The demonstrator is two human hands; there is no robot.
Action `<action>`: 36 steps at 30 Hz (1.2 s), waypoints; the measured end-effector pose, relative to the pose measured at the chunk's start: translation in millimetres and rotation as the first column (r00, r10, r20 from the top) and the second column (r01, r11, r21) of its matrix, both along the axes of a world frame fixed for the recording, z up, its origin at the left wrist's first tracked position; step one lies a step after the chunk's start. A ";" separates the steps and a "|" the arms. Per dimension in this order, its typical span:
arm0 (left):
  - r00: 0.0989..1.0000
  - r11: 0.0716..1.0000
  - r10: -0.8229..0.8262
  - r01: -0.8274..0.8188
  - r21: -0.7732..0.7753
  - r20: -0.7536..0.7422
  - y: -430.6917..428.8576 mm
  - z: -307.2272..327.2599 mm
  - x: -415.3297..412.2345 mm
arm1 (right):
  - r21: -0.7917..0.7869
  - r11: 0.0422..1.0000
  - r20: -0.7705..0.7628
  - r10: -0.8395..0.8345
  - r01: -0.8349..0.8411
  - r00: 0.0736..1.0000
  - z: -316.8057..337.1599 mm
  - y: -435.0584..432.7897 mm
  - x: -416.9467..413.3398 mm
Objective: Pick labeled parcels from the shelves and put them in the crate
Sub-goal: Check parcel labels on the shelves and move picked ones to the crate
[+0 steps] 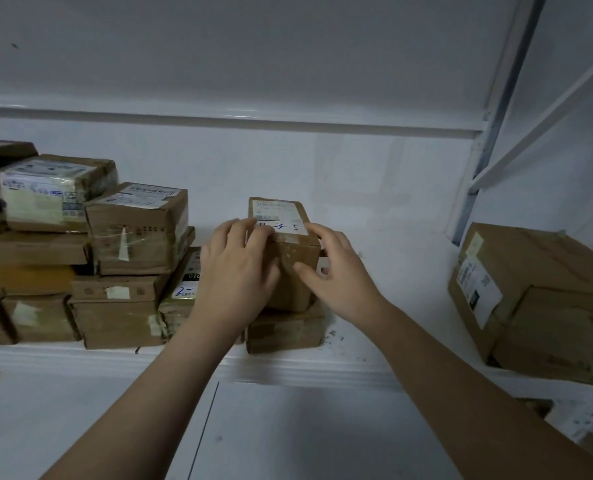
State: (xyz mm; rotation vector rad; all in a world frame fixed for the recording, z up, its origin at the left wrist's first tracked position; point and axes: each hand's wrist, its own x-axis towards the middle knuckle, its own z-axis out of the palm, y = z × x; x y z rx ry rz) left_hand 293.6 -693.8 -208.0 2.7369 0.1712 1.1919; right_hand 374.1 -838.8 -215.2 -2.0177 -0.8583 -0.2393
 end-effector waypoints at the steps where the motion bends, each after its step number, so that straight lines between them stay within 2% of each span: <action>1: 1.000 1.000 -0.005 0.005 0.001 0.018 -3.7 1.9 -0.3 | -0.012 1.000 0.004 -0.013 0.014 1.000 1.7 -5.1 -0.1; 5: 0.998 0.998 -0.058 0.058 0.015 0.028 -26.0 10.6 0.3 | -0.035 0.998 0.039 -0.055 0.056 0.998 6.4 -32.1 -2.8; 9: 0.985 0.986 -0.164 0.164 0.005 0.043 -62.0 15.2 6.9 | -0.055 0.986 0.170 -0.149 0.160 0.974 8.8 -70.5 -5.6; 13: 0.954 0.954 -0.299 0.299 -0.010 0.035 -104.3 8.9 18.3 | -0.061 0.948 0.296 -0.281 0.311 0.913 11.7 -116.5 -7.7; 18: 0.876 0.880 -0.472 0.462 -0.107 -0.101 -158.8 -9.6 41.5 | -0.009 0.864 0.416 -0.454 0.503 0.788 4.8 -181.9 -7.7; 21: 0.796 0.810 -0.584 0.554 -0.193 -0.161 -190.0 -22.0 58.9 | -0.039 0.780 0.455 -0.542 0.625 0.706 -2.8 -220.4 -6.5; 24: 0.691 0.712 -0.691 0.598 -0.369 -0.212 -220.2 -27.3 75.4 | -0.148 0.665 0.425 -0.625 0.732 0.654 -11.0 -257.3 0.1; 28: 0.590 0.555 -0.795 0.613 -0.563 -0.142 -254.9 -17.7 85.2 | -0.237 0.548 0.387 -0.704 0.802 0.595 -21.0 -291.0 5.9; 30: 0.556 0.424 -0.830 0.580 -0.696 -0.042 -267.2 -15.8 90.7 | -0.230 0.541 0.343 -0.733 0.809 0.587 -20.9 -295.6 10.9; 33: 0.634 0.267 -0.774 0.308 -0.913 -0.013 -275.8 -21.8 103.8 | -0.149 0.555 0.138 -0.808 0.818 0.573 -12.2 -288.0 20.6; 36: 0.613 0.261 -0.779 0.127 -0.957 -0.131 -277.9 -27.1 105.7 | -0.212 0.521 0.119 -0.826 0.827 0.551 -12.8 -277.0 22.5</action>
